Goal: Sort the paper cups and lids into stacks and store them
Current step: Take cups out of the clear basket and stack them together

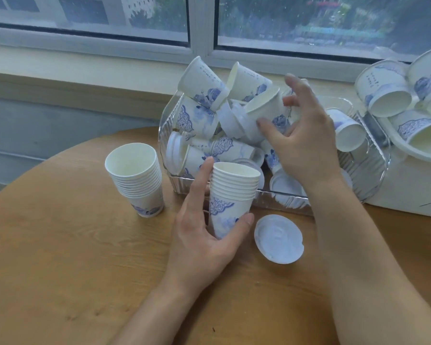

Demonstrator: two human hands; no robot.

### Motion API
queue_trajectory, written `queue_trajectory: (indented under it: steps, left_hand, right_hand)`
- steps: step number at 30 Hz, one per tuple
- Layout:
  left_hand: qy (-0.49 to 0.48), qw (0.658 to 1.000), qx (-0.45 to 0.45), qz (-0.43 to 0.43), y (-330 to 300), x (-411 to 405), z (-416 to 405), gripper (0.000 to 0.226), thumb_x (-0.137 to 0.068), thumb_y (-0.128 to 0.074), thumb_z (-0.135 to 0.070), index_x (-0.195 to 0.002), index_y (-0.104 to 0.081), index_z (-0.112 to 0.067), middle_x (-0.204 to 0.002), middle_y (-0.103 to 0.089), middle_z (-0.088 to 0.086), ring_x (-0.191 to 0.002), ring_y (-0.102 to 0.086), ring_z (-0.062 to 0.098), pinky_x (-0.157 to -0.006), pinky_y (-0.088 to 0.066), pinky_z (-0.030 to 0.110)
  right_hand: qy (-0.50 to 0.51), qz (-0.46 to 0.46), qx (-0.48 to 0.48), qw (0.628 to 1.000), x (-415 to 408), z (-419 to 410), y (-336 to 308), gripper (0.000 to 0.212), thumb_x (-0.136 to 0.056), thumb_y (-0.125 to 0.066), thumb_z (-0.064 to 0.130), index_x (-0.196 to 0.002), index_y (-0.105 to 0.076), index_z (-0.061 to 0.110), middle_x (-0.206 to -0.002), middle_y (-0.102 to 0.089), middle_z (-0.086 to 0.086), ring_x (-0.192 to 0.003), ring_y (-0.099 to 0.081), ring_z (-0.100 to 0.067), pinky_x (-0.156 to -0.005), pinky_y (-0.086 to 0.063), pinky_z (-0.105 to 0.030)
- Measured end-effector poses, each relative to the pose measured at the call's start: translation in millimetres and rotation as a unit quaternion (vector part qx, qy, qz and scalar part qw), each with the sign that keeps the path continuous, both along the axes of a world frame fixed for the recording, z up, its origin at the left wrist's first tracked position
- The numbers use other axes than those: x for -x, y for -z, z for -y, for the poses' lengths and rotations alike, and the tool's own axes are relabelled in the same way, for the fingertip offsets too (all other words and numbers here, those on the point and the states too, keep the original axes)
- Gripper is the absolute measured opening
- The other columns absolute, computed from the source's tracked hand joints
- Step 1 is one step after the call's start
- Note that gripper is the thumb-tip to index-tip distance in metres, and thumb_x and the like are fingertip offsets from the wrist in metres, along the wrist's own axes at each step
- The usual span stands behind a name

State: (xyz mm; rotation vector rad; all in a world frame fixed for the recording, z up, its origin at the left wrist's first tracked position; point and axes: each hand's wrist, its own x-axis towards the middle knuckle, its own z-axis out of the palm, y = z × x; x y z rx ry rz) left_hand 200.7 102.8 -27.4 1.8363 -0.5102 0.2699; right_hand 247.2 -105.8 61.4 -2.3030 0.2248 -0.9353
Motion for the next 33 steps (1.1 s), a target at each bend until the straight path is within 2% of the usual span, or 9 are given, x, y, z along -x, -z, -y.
queue_trajectory:
  steps: [3,7,11,15,20,24,27,30,33]
  left_hand:
    - [0.001,1.000,-0.005,0.000,0,1,0,0.100,-0.078,-0.085,-0.040,-0.160,-0.028,-0.044,-0.129,-0.066,-0.012,-0.117,-0.065,0.014,-0.090,-0.060,0.046]
    - [-0.001,1.000,0.001,-0.009,-1,2,1,0.100,-0.077,-0.086,-0.040,-0.160,-0.030,-0.045,-0.129,-0.064,-0.014,-0.118,-0.065,0.013,-0.089,-0.060,0.049]
    - [-0.002,1.000,-0.002,-0.010,-1,2,1,0.100,-0.076,-0.085,-0.043,-0.159,-0.030,-0.049,-0.127,-0.063,-0.017,-0.116,-0.064,0.014,-0.087,-0.061,0.047]
    - [-0.001,1.000,-0.007,-0.012,-1,2,1,0.099,-0.075,-0.084,-0.045,-0.158,-0.030,-0.050,-0.127,-0.062,-0.020,-0.116,-0.064,0.013,-0.087,-0.060,0.045]
    - [-0.001,1.000,-0.005,-0.015,-1,3,1,0.099,-0.074,-0.085,-0.045,-0.157,-0.031,-0.052,-0.124,-0.063,-0.019,-0.113,-0.065,0.013,-0.087,-0.060,0.040]
    - [-0.001,1.000,-0.002,-0.015,0,1,1,0.099,-0.075,-0.086,-0.042,-0.157,-0.032,-0.051,-0.121,-0.064,-0.019,-0.111,-0.066,0.013,-0.087,-0.059,0.036]
    - [-0.002,1.000,-0.001,-0.020,0,2,2,0.100,-0.075,-0.086,-0.043,-0.157,-0.030,-0.052,-0.121,-0.065,-0.019,-0.111,-0.066,0.012,-0.087,-0.058,0.035]
    - [0.004,1.000,0.005,-0.022,-1,2,1,0.100,-0.075,-0.085,-0.043,-0.157,-0.028,-0.052,-0.124,-0.065,-0.017,-0.111,-0.067,0.014,-0.085,-0.061,0.044]
    - [0.010,1.000,0.013,-0.026,-2,2,1,0.102,-0.076,-0.084,-0.045,-0.159,-0.026,-0.052,-0.134,-0.064,-0.012,-0.119,-0.066,0.018,-0.089,-0.060,0.053]
  right_hand:
    - [-0.004,-0.026,0.019,0.999,0,-2,-2,0.076,-0.086,-0.079,0.050,-0.152,-0.046,0.034,-0.121,-0.065,0.006,-0.096,-0.060,-0.017,-0.089,-0.048,-0.037]
    - [-0.012,-0.069,0.045,0.997,5,-7,-4,0.079,-0.084,-0.082,0.049,-0.153,-0.045,0.036,-0.129,-0.068,0.004,-0.115,-0.062,-0.021,-0.091,-0.042,-0.035]
    - [0.004,-0.067,0.035,0.997,6,-5,-2,0.070,-0.085,-0.080,0.050,-0.147,-0.051,0.036,-0.120,-0.068,0.006,-0.104,-0.056,-0.012,-0.085,-0.040,-0.031]
    - [0.000,-0.080,0.055,0.995,7,2,-2,0.051,-0.087,-0.075,0.053,-0.132,-0.062,0.034,-0.112,-0.069,0.007,-0.105,-0.062,-0.017,-0.086,-0.046,-0.034]
    - [0.006,-0.121,0.059,0.991,8,0,-3,0.039,-0.083,-0.076,0.056,-0.108,-0.064,0.028,-0.101,-0.070,0.004,-0.096,-0.062,-0.022,-0.078,-0.039,-0.033]
    - [0.020,-0.050,-0.018,0.998,15,2,-17,0.037,-0.082,-0.079,0.055,-0.103,-0.065,0.028,-0.100,-0.069,0.013,-0.087,-0.063,-0.017,-0.077,-0.045,-0.032]
    - [-0.036,-0.031,-0.130,0.990,19,2,-29,0.032,-0.082,-0.081,0.054,-0.099,-0.066,0.031,-0.098,-0.072,0.012,-0.076,-0.064,-0.005,-0.065,-0.045,-0.020]
    - [-0.164,-0.064,-0.236,0.956,23,-3,-36,0.025,-0.085,-0.083,0.040,-0.095,-0.067,0.024,-0.091,-0.073,0.003,-0.058,-0.057,0.000,-0.054,-0.040,-0.012]
    - [-0.235,-0.121,-0.222,0.938,25,-13,-38,0.023,-0.088,-0.083,0.029,-0.097,-0.068,0.013,-0.094,-0.074,-0.002,-0.052,-0.054,0.001,-0.049,-0.038,-0.008]
